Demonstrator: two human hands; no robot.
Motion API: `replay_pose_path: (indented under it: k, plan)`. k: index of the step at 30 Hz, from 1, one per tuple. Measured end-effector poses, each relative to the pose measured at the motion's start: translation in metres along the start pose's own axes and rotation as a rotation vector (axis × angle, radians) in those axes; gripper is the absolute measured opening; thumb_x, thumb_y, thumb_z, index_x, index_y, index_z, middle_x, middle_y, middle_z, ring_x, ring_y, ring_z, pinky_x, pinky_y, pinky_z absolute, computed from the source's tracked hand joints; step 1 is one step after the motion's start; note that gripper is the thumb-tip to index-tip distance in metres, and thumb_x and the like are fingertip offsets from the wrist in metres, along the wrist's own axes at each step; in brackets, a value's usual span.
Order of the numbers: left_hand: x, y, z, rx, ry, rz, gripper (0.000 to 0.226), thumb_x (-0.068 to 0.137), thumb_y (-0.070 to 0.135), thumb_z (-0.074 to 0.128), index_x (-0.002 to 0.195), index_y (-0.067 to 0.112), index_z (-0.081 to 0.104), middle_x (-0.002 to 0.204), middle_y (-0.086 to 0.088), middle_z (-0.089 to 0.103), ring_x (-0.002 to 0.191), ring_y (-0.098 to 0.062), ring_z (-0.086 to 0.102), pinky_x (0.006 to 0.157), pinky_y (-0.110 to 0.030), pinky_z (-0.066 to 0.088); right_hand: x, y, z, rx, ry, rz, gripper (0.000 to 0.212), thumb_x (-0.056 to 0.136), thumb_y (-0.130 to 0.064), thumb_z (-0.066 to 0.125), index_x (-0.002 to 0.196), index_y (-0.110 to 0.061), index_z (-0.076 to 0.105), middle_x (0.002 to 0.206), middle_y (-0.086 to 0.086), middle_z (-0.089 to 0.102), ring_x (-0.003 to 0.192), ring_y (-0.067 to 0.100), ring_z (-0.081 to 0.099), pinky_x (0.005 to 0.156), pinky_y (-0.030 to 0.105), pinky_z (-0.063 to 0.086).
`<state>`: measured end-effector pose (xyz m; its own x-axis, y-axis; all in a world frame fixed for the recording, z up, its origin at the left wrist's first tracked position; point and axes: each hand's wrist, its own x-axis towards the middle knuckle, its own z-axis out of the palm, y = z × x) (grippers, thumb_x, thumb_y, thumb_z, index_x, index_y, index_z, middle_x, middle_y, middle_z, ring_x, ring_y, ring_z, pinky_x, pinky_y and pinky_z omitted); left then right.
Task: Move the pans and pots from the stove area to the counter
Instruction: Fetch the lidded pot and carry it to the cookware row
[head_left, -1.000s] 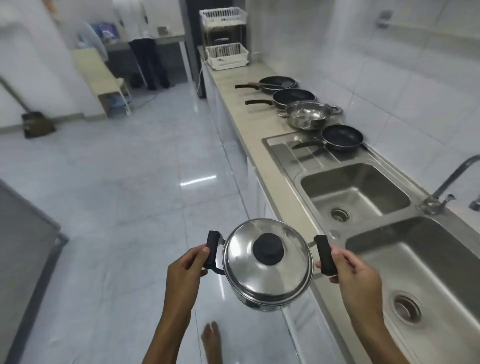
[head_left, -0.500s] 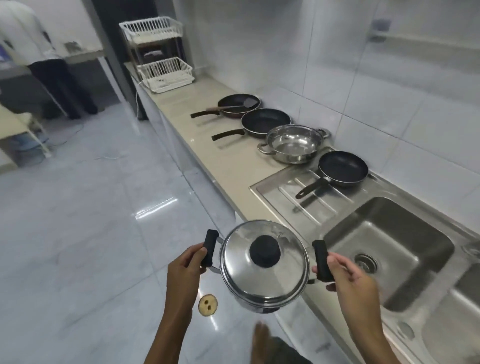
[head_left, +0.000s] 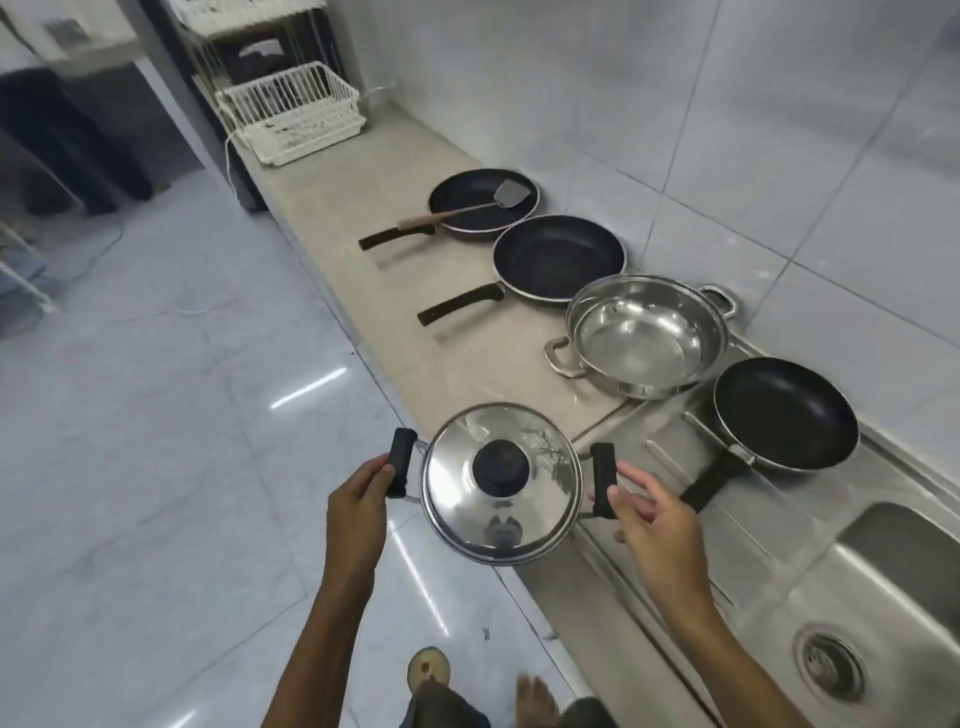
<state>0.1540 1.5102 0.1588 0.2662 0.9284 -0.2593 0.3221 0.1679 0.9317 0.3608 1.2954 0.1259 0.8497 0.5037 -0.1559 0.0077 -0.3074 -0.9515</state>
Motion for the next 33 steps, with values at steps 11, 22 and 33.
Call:
replay_pose_path:
  k: [11,22,33]
  plan:
    - [0.176,0.023,0.043,0.158,-0.257,0.016,0.022,0.100,0.027,0.057,0.104,0.037,0.076,0.091,0.013,0.079,0.095,0.000,0.068,0.079,-0.021,0.044,0.077,-0.004,0.065,-0.089,0.122,0.103,0.039,0.097,-0.021,0.068,0.135,-0.029,0.062,0.109,-0.003,0.078,0.095,-0.002,0.072,0.072,0.010,0.057]
    - [0.300,0.043,0.072,0.264,-0.572,0.027,0.025,0.102,0.025,0.056,0.120,0.020,0.073,0.111,-0.002,0.077,0.108,-0.018,0.069,0.088,-0.027,0.049,0.094,-0.026,0.137,-0.048,0.393,0.266,0.038,0.097,-0.029,0.067,0.128,-0.049,0.058,0.103,-0.015,0.074,0.090,-0.010,0.070,0.070,0.020,0.060]
    - [0.332,0.048,0.084,0.238,-0.614,0.000,0.031,0.099,0.023,0.061,0.129,0.019,0.068,0.120,0.005,0.070,0.111,-0.011,0.063,0.098,-0.028,0.044,0.103,-0.032,0.159,-0.008,0.466,0.319,0.039,0.098,-0.025,0.067,0.131,-0.043,0.059,0.106,-0.012,0.073,0.090,-0.013,0.069,0.054,0.012,0.055]
